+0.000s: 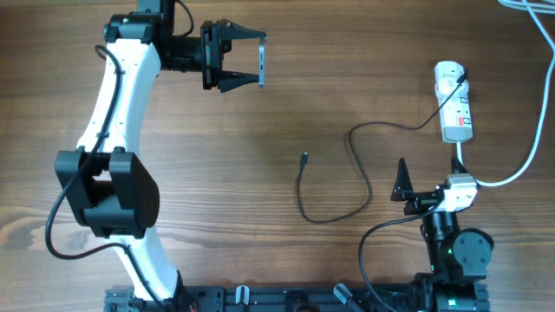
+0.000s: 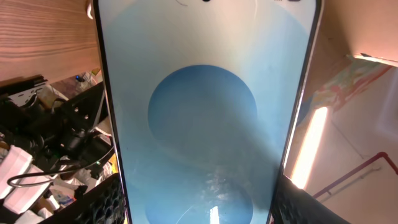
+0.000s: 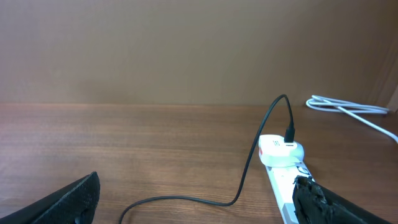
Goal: Plug charger to phone and switch on socket
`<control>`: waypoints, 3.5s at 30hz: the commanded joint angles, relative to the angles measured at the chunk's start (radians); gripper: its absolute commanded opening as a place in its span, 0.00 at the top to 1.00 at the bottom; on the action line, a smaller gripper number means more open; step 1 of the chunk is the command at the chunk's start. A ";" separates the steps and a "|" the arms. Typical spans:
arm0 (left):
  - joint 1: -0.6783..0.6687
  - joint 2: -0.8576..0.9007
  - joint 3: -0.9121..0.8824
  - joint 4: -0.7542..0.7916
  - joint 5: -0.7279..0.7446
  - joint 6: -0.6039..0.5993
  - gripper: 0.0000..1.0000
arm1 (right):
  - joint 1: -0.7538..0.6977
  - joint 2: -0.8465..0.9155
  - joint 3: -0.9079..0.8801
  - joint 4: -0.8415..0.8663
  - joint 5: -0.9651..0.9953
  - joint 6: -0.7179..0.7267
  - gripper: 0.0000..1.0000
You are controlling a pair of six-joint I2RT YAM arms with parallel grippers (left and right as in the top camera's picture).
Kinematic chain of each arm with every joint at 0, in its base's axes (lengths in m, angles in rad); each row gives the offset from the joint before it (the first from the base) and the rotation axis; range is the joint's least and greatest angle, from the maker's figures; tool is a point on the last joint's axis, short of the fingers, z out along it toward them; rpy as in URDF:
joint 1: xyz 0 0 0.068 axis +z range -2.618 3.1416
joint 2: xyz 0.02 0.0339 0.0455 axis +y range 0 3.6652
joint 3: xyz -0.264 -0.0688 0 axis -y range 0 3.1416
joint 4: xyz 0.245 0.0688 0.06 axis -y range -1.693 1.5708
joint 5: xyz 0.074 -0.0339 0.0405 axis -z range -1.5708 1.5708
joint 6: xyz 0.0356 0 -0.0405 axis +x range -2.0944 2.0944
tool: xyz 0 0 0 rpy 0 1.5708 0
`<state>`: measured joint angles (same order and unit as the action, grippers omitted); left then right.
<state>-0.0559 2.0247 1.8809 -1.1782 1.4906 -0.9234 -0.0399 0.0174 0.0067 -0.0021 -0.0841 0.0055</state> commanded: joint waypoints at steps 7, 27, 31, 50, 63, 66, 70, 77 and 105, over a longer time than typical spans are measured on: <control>0.010 -0.039 0.024 0.000 0.069 -0.005 0.43 | 0.005 -0.007 -0.001 0.003 0.013 -0.005 0.00; 0.010 -0.039 0.024 0.000 0.069 -0.005 0.43 | 0.005 -0.007 -0.001 0.003 0.013 -0.005 0.00; 0.010 -0.039 0.024 0.000 0.069 -0.005 0.43 | 0.005 -0.007 -0.001 0.003 0.013 -0.005 0.00; 0.010 -0.039 0.024 0.000 0.069 -0.005 0.43 | 0.005 -0.007 -0.001 0.003 0.013 -0.005 0.00; 0.010 -0.039 0.024 0.000 0.069 -0.005 0.43 | 0.005 -0.007 -0.001 0.003 0.013 -0.005 0.00; 0.010 -0.039 0.024 0.000 0.069 -0.005 0.43 | 0.005 -0.007 -0.001 0.003 0.013 -0.005 0.00; 0.010 -0.039 0.024 0.000 0.069 -0.005 0.43 | 0.005 -0.007 -0.001 0.003 0.013 -0.005 0.00; 0.010 -0.039 0.024 0.000 0.069 -0.005 0.43 | 0.005 -0.007 -0.001 0.016 -0.100 0.146 0.00; 0.010 -0.039 0.024 0.000 0.069 -0.005 0.43 | 0.039 0.827 1.287 -0.908 -0.658 0.151 0.00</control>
<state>-0.0559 2.0235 1.8828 -1.1786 1.5135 -0.9272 -0.0284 0.7834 1.1763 -0.7677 -0.8391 0.2699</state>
